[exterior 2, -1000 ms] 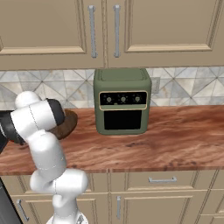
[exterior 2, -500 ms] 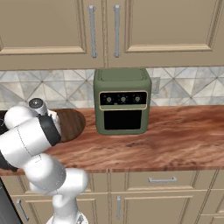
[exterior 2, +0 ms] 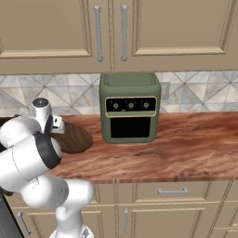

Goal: Pick the cup and bowl from the counter and place them on the counter next to the sink.

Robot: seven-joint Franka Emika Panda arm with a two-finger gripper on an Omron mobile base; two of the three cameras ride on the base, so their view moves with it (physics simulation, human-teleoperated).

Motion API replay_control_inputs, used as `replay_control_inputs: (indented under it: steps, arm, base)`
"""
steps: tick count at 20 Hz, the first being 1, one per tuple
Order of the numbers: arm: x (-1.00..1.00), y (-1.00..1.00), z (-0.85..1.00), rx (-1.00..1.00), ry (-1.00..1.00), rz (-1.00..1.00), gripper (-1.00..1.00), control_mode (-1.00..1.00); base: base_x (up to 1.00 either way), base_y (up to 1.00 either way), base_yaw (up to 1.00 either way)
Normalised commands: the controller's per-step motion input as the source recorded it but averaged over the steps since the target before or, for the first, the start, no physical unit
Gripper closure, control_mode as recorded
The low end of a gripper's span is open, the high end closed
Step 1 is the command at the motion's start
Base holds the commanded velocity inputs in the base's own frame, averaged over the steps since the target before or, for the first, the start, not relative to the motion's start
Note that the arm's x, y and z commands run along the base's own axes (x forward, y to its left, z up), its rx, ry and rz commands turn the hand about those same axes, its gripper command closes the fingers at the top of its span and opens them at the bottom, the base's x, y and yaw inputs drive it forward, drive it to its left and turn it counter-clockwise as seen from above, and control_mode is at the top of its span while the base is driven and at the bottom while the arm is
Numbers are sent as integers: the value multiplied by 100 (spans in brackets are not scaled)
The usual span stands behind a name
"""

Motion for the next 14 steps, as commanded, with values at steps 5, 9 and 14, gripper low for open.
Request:
replay_control_inputs:
  steps: [5,9,14]
  arm:
    - [-23,18,95,-8,25,0,100,-100]
    - [-9,19,42,-13,6,0,100,-100]
    - [0,12,8,-19,1,-3,100,-100]
  base:
    - [0,0,0]
    - [0,0,0]
    - [0,0,0]
